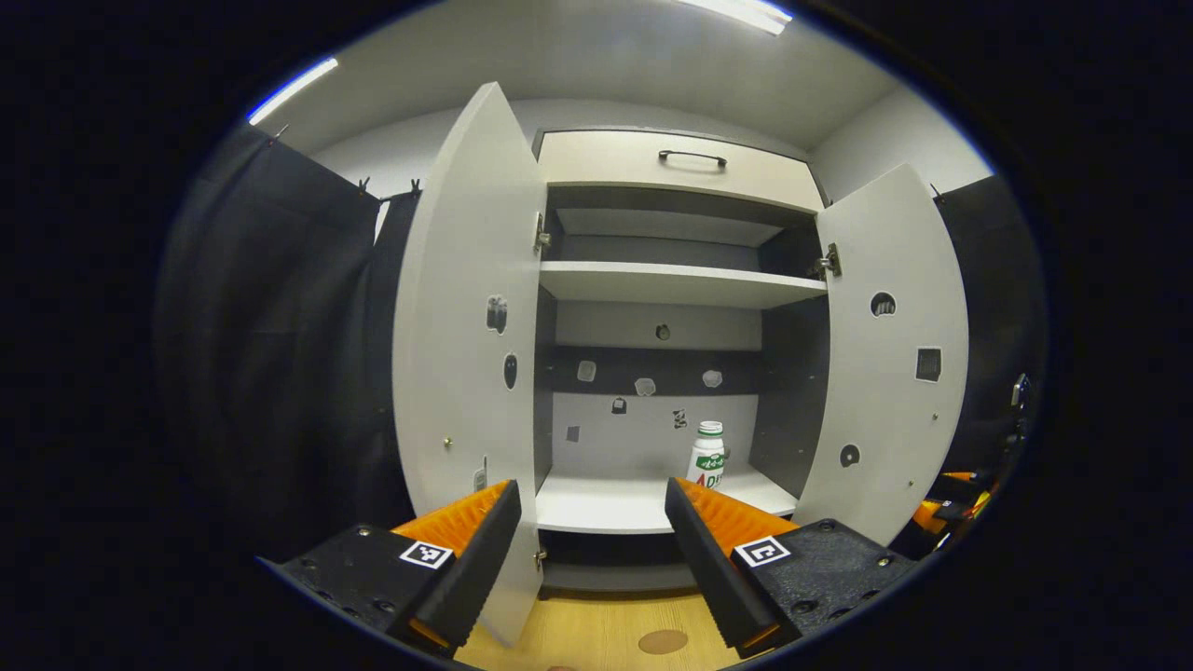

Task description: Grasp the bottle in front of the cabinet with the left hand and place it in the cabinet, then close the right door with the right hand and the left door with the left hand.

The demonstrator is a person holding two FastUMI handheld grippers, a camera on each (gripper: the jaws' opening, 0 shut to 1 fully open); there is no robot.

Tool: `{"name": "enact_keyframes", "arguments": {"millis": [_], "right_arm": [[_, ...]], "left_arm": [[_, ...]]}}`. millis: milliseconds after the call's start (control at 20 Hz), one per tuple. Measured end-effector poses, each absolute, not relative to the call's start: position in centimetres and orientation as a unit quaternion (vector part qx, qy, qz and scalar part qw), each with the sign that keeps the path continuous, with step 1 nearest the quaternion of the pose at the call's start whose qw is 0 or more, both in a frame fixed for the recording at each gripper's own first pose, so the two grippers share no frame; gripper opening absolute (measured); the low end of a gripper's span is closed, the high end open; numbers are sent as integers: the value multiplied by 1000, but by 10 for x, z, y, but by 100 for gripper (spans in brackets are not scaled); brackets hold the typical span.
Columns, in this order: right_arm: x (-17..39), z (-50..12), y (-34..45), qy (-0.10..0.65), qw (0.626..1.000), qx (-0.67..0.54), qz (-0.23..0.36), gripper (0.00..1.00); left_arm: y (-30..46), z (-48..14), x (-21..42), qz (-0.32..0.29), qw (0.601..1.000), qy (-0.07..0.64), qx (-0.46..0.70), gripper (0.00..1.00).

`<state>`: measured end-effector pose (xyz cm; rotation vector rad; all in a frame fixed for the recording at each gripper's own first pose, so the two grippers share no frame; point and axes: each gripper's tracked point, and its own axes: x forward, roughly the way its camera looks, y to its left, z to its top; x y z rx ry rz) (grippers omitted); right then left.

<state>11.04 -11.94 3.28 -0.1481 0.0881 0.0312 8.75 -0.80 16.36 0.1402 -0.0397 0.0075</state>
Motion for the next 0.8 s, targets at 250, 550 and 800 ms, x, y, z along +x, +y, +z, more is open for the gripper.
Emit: {"name": "enact_keyframes", "arguments": {"millis": [250, 550, 800], "right_arm": [[108, 38, -111, 37, 995, -91, 10, 96], [102, 37, -101, 35, 996, -78, 1, 94], [96, 35, -74, 32, 997, -73, -10, 94]], "left_arm": [[17, 169, 69, 13, 997, -33, 68, 95], [37, 167, 61, 7, 997, -36, 61, 95], [61, 166, 57, 2, 997, -41, 59, 94]]}}
